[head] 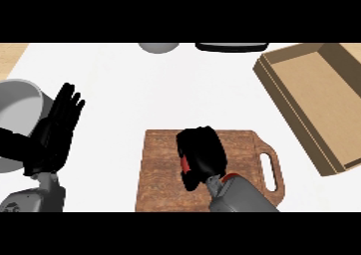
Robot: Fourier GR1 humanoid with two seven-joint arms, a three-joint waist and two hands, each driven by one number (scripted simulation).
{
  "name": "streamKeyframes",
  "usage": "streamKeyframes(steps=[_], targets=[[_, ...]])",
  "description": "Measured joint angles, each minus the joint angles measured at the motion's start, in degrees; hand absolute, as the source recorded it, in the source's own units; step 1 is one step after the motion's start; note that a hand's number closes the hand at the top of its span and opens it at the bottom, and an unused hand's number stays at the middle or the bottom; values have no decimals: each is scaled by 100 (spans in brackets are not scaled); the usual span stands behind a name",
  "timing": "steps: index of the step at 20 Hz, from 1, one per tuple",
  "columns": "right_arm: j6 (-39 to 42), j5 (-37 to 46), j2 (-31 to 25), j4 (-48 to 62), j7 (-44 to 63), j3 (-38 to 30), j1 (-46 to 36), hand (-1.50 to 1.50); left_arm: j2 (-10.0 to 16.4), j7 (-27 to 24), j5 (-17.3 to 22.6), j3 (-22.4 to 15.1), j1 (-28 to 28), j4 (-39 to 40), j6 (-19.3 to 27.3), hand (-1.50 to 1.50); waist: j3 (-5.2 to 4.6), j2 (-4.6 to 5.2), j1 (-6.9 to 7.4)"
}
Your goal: Pick the bell pepper from the cutting board and place it in the cardboard box
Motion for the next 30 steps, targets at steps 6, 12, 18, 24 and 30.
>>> streamKeyframes(steps=[6, 12, 18, 24, 30], targets=[[479, 111, 10, -628, 157, 324, -433, 150, -28, -52, -46, 3, 58, -21, 34, 0, -1, -14, -46], [867, 63, 12, -1847, 628, 312, -576, 150, 28, -124, 10, 127, -7, 128, -8, 0, -1, -22, -77], [485, 195, 13, -2534, 1502, -292, -935, 150, 15, -103, 24, 65, 177, -30, -67, 0, -1, -30, -66], [517, 390, -157, -2815, 1731, -1254, -1248, 150, -26, 60, -15, 37, 90, -147, 37, 0, 0, -21, -77], [849, -29, -582, -2755, 1490, -2468, -1461, 150, -77, 49, -71, -19, 103, -173, 69, 0, -1, -13, -73]])
